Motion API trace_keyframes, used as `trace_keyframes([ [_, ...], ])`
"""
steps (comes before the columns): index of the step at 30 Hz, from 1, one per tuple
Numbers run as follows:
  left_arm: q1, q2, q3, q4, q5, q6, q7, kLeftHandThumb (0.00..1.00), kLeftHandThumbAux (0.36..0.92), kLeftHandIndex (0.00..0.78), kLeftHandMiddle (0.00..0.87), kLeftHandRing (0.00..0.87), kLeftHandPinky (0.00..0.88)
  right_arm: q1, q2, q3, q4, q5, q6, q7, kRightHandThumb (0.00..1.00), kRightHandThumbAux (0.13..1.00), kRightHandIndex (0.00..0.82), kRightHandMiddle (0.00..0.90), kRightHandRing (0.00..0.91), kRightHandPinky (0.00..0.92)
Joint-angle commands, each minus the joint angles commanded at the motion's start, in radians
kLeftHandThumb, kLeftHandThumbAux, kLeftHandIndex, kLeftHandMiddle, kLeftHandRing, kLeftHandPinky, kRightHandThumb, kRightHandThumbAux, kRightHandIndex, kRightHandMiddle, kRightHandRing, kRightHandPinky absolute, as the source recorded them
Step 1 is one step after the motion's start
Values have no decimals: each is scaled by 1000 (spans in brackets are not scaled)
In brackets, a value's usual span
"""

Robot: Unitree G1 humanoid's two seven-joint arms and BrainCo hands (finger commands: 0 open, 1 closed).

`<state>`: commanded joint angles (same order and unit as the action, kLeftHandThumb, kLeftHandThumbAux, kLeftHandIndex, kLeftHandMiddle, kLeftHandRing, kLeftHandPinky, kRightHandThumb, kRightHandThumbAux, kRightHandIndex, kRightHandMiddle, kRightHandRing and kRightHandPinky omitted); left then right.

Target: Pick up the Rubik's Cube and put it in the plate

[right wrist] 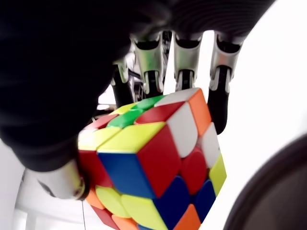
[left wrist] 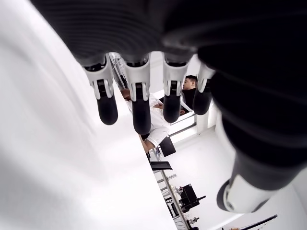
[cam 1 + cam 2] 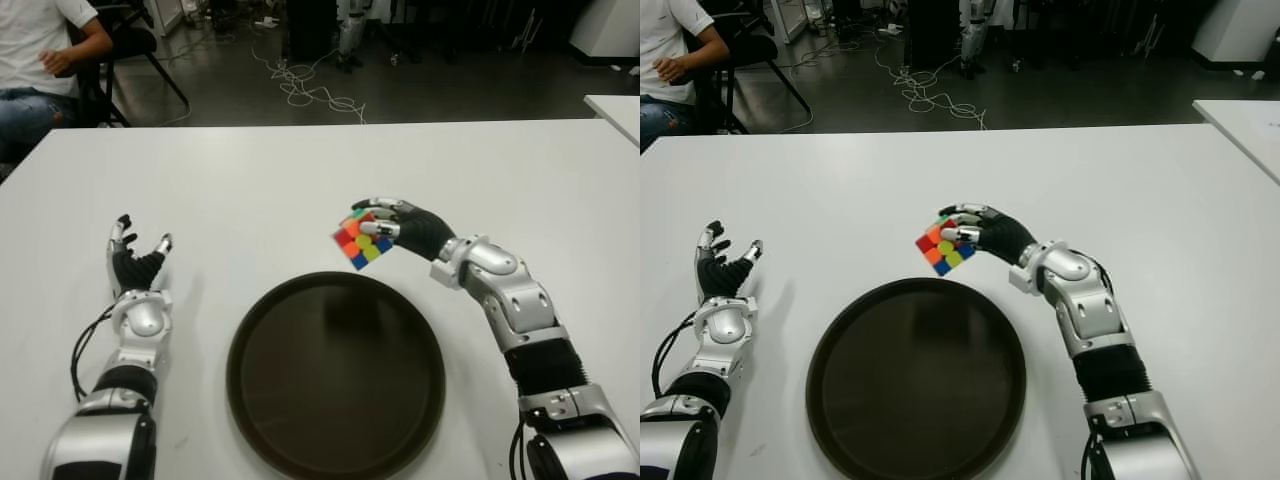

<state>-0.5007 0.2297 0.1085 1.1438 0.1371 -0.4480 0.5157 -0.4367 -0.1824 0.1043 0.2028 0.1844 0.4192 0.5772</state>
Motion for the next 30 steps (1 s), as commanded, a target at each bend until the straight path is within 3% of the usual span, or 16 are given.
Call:
trace_keyframes([
  [12,0,4,-8,0,11,-7,10,383,715,91,142,143,150,-10,-12,12,9,12,17,78,702,721,439,799,804,791],
  [20,4,6,-4,-3,5,-12,-4,416,712,95,140,145,144,-12,-28,42,0,16,27,154,705,720,438,821,827,825],
  [24,4,7,-4,-4,6,-11,-1,394,720,90,141,142,133,2,-41,65,-81,31,89,180,706,721,437,824,828,822],
  [27,2,6,-2,-2,4,-4,2,383,720,91,146,143,128,11,-51,72,-140,76,183,217,706,721,436,823,832,829],
  [30,1,6,-1,-1,4,-1,4,392,720,95,153,148,132,21,-56,78,-160,94,204,230,706,722,436,819,835,833],
])
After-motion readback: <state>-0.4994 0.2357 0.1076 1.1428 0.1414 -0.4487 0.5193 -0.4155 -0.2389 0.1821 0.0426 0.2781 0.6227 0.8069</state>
